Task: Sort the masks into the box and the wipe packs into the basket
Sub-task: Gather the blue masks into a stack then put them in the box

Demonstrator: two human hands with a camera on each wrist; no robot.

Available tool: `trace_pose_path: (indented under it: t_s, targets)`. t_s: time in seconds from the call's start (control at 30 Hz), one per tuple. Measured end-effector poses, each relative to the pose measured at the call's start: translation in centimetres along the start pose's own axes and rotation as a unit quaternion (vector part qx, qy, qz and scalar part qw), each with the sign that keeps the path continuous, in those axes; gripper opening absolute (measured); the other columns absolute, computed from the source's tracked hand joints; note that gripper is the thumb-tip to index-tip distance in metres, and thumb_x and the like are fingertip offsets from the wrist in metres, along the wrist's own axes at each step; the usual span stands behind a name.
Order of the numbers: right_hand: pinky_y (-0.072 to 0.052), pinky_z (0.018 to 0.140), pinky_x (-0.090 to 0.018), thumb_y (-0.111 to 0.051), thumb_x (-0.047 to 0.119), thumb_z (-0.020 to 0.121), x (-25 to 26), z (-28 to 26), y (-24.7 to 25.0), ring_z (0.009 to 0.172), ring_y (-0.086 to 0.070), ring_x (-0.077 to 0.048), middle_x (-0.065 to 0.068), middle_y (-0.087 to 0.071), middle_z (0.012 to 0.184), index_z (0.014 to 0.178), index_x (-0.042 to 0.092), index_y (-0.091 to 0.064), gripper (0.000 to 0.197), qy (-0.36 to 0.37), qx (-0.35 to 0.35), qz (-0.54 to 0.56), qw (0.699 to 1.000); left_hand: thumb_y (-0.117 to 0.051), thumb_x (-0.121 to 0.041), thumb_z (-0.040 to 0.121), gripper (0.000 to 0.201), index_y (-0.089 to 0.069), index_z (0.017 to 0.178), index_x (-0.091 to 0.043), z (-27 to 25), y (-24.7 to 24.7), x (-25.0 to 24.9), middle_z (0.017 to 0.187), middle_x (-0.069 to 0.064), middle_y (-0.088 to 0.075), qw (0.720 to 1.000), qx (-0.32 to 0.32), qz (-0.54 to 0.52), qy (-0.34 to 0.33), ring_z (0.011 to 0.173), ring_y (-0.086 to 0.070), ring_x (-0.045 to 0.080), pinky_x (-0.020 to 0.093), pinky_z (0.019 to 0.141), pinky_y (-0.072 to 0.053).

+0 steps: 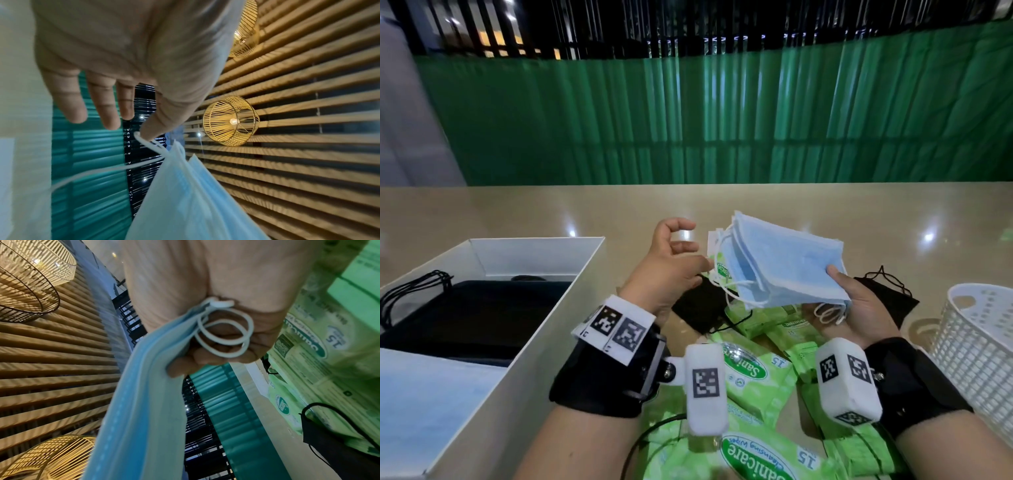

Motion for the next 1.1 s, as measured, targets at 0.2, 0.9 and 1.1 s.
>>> trace_pose_path:
  t_s: [0.2, 0.9, 1.1]
  targets:
    - [-0.05, 0.049, -0.023, -0.097, 0.022, 0.027, -0.4, 0.5, 1.0, 0.059, -0.06, -0.015, -0.006, -0.069, 0.083, 0.1, 0.011, -0.06, 0.083, -0.028, -0.028, -0.022, 0.999, -0.062, -0.025, 0.076, 0.013, -0.063, 0.071, -0.037, -1.3, -1.9, -2.3, 0.101, -0.007, -0.062, 0.994, 0.036, 0.064, -0.085, 0.087, -0.053, 0.011, 0.033, 0.084, -0.039]
    - [-0.059, 0.06, -0.041, -0.054, 0.02, 0.08, -1.0, -0.5, -0.6, 0.085, -0.071, -0.032, -0.021, -0.068, 0.111, 0.116, 0.005, -0.061, 0.04, -0.034, -0.012, -0.103, 0.994, -0.058, -0.037, 0.089, 0.014, -0.07, 0.084, -0.032, -1.2, -1.5, -1.9, 0.094, -0.011, -0.064, 0.978, 0.018, 0.187, -0.089, 0.082, -0.055, 0.006, 0.027, 0.076, -0.044]
    - [-0.059, 0.065, -0.044, -0.054, 0.021, 0.082, -1.0, -0.7, -0.6, 0.092, -0.069, -0.035, -0.021, -0.066, 0.115, 0.121, 0.004, -0.057, 0.042, -0.034, -0.024, -0.127, 0.991, -0.012, -0.069, 0.086, 0.071, -0.066, 0.103, -0.026, -1.7, -2.5, -1.3, 0.095, -0.01, -0.064, 0.976, 0.054, 0.212, -0.01, 0.087, -0.056, 0.004, 0.022, 0.076, -0.039]
Point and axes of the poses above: each hand's wrist, its own z-axis towards the middle knuckle, its own y-axis out of the back of the hand, x = y × z, the point moved 8 cm from there along z, towards the middle knuckle
